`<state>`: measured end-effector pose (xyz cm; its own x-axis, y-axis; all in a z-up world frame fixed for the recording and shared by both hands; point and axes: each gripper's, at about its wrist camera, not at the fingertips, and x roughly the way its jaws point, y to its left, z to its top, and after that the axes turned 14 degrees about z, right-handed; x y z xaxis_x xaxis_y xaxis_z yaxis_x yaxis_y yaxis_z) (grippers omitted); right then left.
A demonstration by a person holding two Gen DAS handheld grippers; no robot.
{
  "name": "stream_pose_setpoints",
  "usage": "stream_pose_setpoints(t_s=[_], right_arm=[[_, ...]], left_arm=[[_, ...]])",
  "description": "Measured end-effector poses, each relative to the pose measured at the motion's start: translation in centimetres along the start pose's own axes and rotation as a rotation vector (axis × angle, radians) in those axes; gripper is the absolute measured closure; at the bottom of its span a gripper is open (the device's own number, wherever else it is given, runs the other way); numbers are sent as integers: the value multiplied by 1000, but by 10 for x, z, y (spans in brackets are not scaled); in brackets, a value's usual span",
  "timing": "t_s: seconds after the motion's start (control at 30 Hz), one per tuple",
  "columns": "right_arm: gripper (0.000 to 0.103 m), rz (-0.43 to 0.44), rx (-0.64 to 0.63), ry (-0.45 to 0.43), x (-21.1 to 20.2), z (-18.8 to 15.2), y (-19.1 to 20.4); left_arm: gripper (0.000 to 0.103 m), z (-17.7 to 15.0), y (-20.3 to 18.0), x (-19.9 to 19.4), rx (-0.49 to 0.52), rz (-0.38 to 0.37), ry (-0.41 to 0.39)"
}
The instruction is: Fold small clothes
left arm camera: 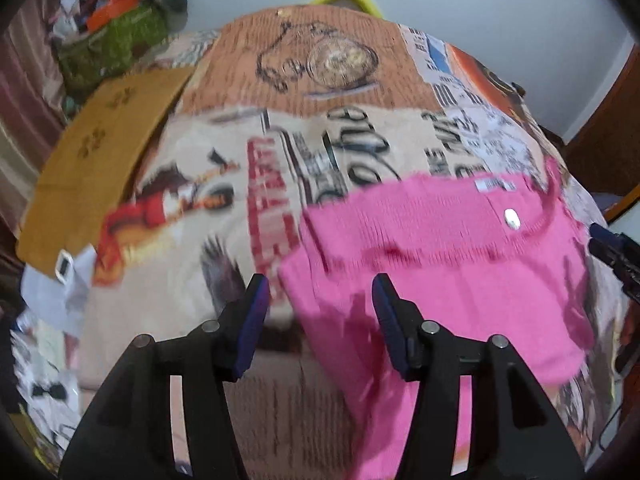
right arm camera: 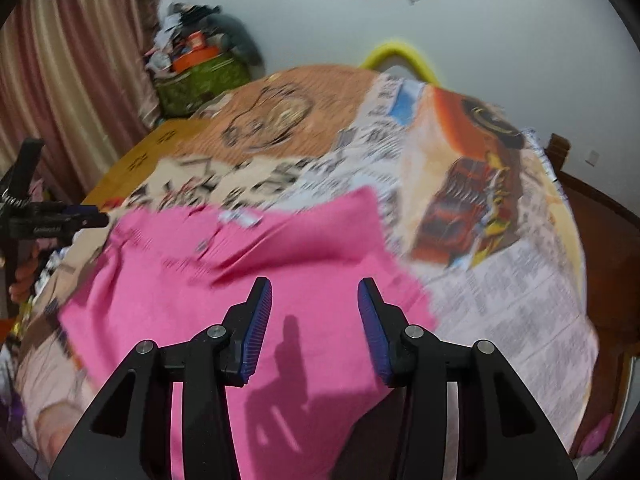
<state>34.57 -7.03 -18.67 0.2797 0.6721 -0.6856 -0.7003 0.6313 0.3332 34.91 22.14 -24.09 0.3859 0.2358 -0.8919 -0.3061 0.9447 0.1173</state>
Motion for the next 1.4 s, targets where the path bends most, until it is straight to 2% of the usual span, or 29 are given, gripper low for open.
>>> stream_pose_setpoints(t_s=[0.17, 0.3, 0.37, 0.4, 0.5, 0.57, 0.6, 0.7, 0.77, 0.83, 0.87, 0.93, 0.97, 1.0, 1.03, 1.07, 1.13, 1.17, 1.27, 1.4], right_arm=[[58, 8, 47, 7, -11, -32, 12], [57, -22, 76, 28, -25, -55, 17], [56, -36, 104, 32, -33, -67, 16], [53, -44, 116, 31, -36, -72, 15], [49, -59, 178, 21, -42, -88, 9], [49, -54, 225, 29, -39, -96, 2], [49, -46, 244, 30, -38, -99, 0], [49, 50, 320, 33, -29, -105, -7], [52, 73, 339, 38, -23, -105, -9], [66, 84, 340, 40, -20, -105, -8], [69, 93, 343, 42, -18, -104, -8], [86, 99, 354, 48, -14, -104, -10], [89, 105, 358, 49, -14, -105, -10], [94, 108, 362, 49, -13, -105, -11], [94, 110, 361, 48, -12, -104, -11], [95, 102, 350, 50, -12, -104, -9], [96, 78, 309, 50, -16, -103, -4], [96, 64, 285, 50, -17, -100, -1], [96, 11, 205, 34, -22, -88, 3], [96, -24, 150, 23, -22, -70, -6]], left_arm=[[44, -43, -3, -2, 18, -64, 67], [44, -58, -7, -9, 67, 2, 50], [43, -52, -4, -15, 48, -2, 38], [40, -48, -3, -16, 35, -8, 30], [26, -25, -2, -22, 25, 8, -32], [19, -7, -7, -18, 57, 23, -70], [14, -1, -9, -14, 75, 28, -75], [14, 21, -21, 8, 122, 54, -58], [14, 33, -28, 22, 141, 38, -40], [14, 42, -34, 31, 155, 44, -44], [14, 47, -39, 37, 175, 63, -48], [14, 53, -45, 51, 196, 84, -30], [18, 55, -49, 60, 205, 80, -6], [31, 56, -52, 68, 209, 86, 11], [40, 56, -52, 73, 198, 81, 17], [44, 55, -52, 75, 179, 64, 11], [67, 52, -52, 74, 166, 47, -11], [73, 50, -53, 72, 168, 49, -15], [80, 41, -54, 67, 189, 92, -20], [82, 25, -39, 59, 174, 110, -7]])
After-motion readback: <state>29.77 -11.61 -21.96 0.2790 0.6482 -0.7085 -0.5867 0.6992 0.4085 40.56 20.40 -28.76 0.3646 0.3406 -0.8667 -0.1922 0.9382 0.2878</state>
